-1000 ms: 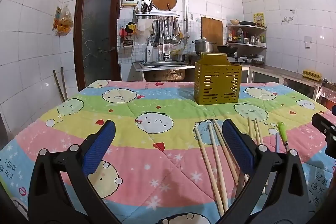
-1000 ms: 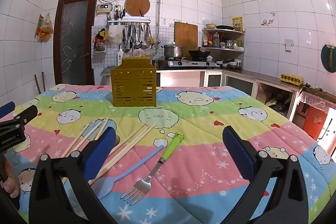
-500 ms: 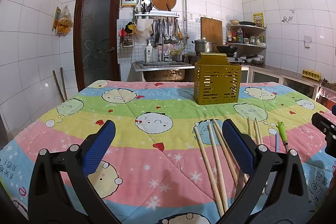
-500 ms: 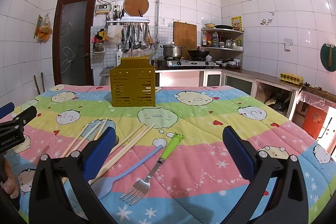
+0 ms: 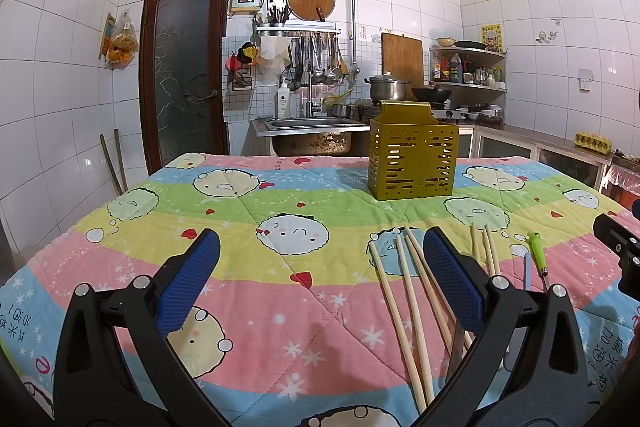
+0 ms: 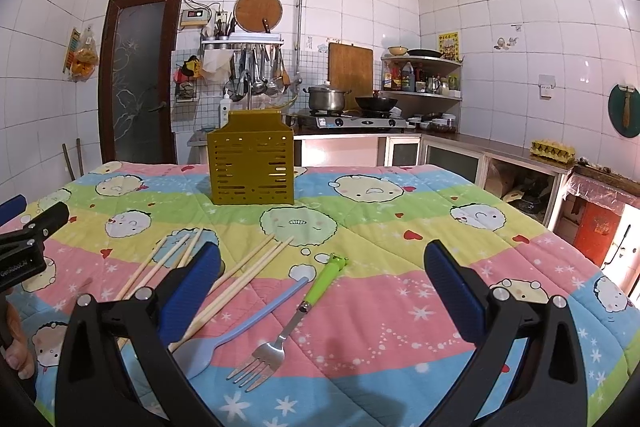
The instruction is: Organize utensils
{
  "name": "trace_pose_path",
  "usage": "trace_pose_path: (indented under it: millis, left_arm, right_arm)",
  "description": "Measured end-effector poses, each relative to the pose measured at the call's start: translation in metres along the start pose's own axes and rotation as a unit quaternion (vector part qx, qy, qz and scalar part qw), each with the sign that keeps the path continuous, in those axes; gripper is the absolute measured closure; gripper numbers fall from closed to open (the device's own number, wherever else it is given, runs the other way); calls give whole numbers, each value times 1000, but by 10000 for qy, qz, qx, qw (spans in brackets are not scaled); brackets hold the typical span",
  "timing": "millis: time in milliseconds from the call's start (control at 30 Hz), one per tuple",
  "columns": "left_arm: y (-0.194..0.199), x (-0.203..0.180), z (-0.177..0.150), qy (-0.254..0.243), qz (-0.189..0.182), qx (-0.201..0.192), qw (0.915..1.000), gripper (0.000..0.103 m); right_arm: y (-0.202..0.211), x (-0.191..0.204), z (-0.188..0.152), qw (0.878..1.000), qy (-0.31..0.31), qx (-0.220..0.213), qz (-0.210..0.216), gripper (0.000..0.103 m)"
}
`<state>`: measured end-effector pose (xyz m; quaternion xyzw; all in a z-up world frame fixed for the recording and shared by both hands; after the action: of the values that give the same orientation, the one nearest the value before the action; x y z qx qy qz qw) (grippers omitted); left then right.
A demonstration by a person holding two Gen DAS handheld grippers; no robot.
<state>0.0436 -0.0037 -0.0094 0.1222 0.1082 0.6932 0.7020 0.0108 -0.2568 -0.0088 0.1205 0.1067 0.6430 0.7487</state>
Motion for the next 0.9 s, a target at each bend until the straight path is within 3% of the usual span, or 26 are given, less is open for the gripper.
trace_pose_path:
  millis: [900]
  left_arm:
    - [1, 1, 0, 3, -2, -11, 10000, 5]
  right_arm:
    - [2, -2, 1, 10000, -43, -34, -18, 4]
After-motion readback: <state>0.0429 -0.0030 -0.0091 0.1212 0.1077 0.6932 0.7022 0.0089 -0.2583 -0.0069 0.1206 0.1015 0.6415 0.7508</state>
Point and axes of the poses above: each gripper's, at about its wrist camera, not at the fingertips, and y roughly against the way its jaws point, x to its left, z to its top, the point moved 5 cm from there along -y, roughly the way its jaws point, and after that the axes turned 3 degrees about x, right-handed, at the moved point
